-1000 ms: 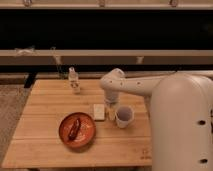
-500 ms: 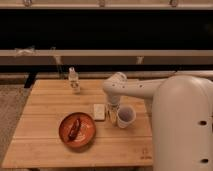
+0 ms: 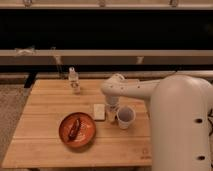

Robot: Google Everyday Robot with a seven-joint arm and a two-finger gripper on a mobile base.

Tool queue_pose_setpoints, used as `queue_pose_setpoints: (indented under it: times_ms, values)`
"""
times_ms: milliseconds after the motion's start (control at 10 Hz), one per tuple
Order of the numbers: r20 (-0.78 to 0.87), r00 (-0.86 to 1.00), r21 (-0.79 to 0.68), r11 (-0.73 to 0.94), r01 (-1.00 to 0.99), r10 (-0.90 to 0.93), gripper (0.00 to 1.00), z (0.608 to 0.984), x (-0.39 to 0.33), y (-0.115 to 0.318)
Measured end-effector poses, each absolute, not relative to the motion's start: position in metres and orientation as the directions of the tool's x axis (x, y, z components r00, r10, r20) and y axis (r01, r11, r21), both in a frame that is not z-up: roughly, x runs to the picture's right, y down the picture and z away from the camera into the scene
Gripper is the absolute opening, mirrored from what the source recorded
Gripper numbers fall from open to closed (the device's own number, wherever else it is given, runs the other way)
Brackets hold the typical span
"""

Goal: Place the eraser in the ceramic cup

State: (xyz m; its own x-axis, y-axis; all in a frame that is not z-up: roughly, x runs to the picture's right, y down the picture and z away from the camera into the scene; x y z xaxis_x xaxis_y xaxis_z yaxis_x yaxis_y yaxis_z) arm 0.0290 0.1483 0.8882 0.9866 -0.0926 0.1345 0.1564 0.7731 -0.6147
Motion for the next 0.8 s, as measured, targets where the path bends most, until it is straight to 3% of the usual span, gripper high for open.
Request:
queue_pose_setpoints:
  times_ms: [100,500,800]
  values:
    - [0.137,0.985,-0.609,0.776,0.166,-0.103,0.39,0.887,0.027,0.147]
    - [0.134,0.983,-0.588,0.788,0.182,-0.126,0.04,0.878,0.027,0.136]
    - [0.137,0.980,-0.556,0.808,0.197,-0.145,0.00,0.864,0.024,0.117]
